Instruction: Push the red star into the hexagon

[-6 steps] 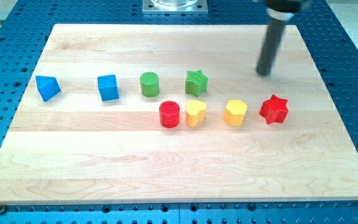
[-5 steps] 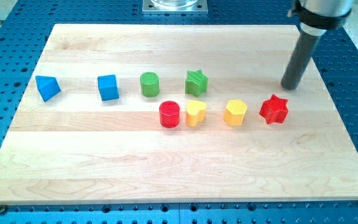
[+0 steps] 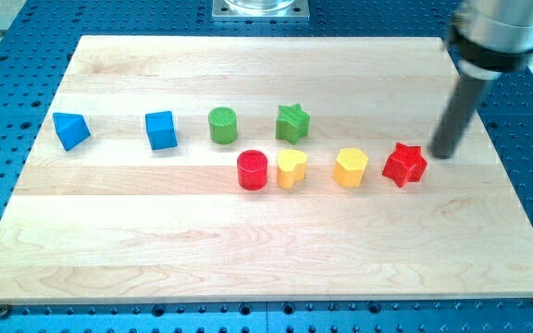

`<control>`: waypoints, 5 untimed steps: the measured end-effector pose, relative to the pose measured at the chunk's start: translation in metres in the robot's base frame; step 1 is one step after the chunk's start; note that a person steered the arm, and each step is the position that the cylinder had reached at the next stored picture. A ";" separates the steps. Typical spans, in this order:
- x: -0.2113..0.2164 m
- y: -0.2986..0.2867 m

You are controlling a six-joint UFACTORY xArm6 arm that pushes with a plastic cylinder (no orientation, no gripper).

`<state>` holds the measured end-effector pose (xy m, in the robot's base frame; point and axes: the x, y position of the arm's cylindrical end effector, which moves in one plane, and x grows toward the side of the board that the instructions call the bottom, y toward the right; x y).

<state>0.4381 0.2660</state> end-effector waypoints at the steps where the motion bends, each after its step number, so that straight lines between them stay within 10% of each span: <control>1: 0.021 0.004; 5: 0.027 -0.211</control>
